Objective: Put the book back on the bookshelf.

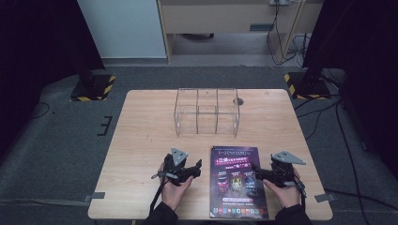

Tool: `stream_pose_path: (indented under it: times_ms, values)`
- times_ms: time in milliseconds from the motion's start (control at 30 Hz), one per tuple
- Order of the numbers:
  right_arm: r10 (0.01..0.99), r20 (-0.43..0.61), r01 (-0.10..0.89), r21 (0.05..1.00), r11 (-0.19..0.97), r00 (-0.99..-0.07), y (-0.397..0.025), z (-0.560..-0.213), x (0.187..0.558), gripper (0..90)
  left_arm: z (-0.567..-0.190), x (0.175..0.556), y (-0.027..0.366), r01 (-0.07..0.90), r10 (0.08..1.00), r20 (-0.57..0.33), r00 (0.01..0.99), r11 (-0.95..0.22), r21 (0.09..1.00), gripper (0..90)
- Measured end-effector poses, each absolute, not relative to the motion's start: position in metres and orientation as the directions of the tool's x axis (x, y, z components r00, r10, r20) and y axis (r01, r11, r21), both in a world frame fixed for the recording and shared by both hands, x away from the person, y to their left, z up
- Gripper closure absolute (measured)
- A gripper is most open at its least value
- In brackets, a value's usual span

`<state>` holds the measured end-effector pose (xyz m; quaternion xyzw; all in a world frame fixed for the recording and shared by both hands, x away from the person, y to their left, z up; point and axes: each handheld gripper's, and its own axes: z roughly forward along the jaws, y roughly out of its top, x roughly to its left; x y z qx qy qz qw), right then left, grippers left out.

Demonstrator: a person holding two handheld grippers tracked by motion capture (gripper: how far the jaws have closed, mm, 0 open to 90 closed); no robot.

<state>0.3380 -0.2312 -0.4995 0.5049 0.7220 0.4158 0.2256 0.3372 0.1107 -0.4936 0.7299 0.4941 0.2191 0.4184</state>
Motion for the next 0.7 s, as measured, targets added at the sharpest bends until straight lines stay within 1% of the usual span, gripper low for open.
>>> stream_pose_path:
  times_ms: [700]
  values:
    - [0.899,0.101,0.568,0.803,0.180,-0.427,-0.225,-0.513,0.336,14.5,-0.508,0.342,0.079,0.567,0.874,-0.109,0.473,-0.208,0.797,24.2]
